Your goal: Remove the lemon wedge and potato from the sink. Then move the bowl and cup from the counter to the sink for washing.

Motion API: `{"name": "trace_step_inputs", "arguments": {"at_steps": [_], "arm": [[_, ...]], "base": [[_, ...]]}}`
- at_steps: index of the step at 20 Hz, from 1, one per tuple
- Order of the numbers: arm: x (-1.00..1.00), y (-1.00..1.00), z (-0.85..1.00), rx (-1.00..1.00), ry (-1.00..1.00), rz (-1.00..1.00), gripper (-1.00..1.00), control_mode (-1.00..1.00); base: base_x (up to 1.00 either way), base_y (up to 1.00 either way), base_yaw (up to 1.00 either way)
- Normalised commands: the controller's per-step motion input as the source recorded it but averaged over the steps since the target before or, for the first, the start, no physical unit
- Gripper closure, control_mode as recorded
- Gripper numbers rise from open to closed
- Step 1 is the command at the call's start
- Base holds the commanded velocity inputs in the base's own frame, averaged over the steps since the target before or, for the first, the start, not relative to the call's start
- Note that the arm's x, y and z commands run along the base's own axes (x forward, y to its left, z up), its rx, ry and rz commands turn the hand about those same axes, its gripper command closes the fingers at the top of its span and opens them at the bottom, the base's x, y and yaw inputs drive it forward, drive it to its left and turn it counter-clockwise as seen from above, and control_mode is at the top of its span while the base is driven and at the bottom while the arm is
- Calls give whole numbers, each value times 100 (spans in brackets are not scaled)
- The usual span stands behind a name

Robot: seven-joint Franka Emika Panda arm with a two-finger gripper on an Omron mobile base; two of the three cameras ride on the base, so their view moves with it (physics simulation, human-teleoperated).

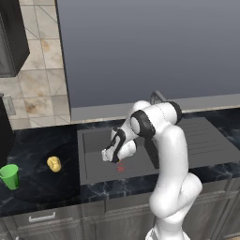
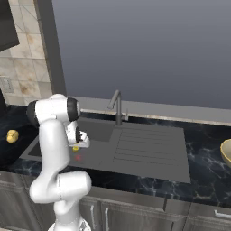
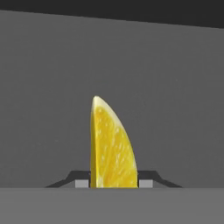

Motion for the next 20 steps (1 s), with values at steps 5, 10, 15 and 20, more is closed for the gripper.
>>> {"name": "trace_step_inputs", "arguments": {"at_steps": [5, 10, 15, 20], "arm": [[-6, -1, 27, 0, 10, 3, 100, -100], [-6, -3, 27, 0, 8, 2, 100, -100], [-9, -1, 26, 0, 6, 2, 100, -100], [-11, 0, 24, 0, 4, 1, 100, -100]], "base": [[0, 0, 0], [0, 0, 0], [0, 0, 0], [0, 0, 0]]}}
